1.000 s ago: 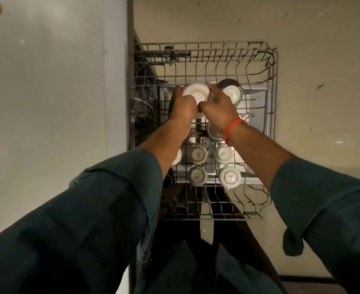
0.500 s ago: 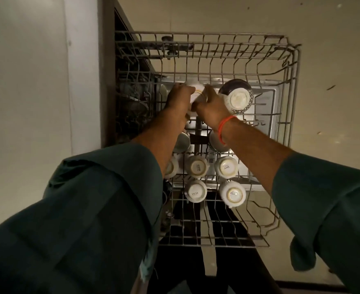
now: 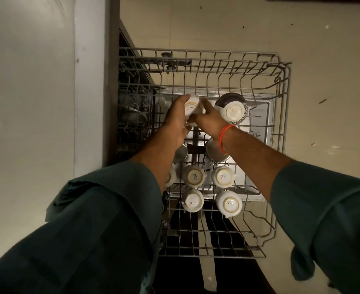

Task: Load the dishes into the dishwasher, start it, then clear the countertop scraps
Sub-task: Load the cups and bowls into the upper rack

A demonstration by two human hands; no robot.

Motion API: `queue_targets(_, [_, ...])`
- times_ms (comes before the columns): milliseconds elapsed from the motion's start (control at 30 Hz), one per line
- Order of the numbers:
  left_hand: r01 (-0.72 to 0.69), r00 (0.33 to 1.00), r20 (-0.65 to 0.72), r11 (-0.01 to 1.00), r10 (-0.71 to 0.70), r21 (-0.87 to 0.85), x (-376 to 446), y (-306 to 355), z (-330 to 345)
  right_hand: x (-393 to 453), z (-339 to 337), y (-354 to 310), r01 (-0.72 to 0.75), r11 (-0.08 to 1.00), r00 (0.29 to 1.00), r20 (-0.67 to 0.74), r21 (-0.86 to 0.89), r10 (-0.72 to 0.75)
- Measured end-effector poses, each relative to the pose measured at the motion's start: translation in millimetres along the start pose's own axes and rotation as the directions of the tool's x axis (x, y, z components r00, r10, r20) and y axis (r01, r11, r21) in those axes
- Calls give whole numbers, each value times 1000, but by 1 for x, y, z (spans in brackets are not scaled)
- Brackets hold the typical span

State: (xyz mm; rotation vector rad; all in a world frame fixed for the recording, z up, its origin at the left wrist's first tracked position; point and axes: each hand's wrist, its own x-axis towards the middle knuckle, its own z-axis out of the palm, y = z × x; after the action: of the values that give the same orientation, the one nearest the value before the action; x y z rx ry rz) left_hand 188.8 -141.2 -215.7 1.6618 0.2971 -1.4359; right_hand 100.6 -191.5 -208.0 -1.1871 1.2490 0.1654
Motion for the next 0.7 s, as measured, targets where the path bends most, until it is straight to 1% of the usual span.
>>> queue_targets(67, [-10, 1000, -17, 1000, 10, 2, -12, 0, 1, -8, 0, -2, 3, 1000, 1000, -8, 15, -2])
queue_targets(167, [-47, 998, -40, 999, 47, 2, -36, -3, 5, -24, 1, -7, 23, 997, 996, -84, 68, -18])
queue_targets(267, [-74, 997, -18, 997, 74, -15, -64, -12, 6, -53, -1, -11, 55, 981, 990, -136, 184, -30])
queue_targets(400, [-148, 989, 6, 988, 149, -51, -128, -8, 2, -109, -4, -19, 88, 958, 991, -121, 274, -56])
queue_targets(433, [-170, 985, 14, 982, 172, -83, -143, -7, 1, -122, -5, -22, 100, 955, 990, -119, 277, -70])
queue_targets(500, [-229, 972, 18, 964, 234, -137, -180, -1, -2, -149, -7, -30, 148, 951, 985, -127, 273, -117])
queue_targets(600, [-325, 941, 34, 925, 338, -196, -244, -3, -14, -192, -8, -40, 205, 926, 978, -100, 317, -182])
queue_targets(700, [-392, 913, 45, 902, 406, -183, -302, -12, -24, -236, -3, -48, 262, 902, 965, -64, 345, -255])
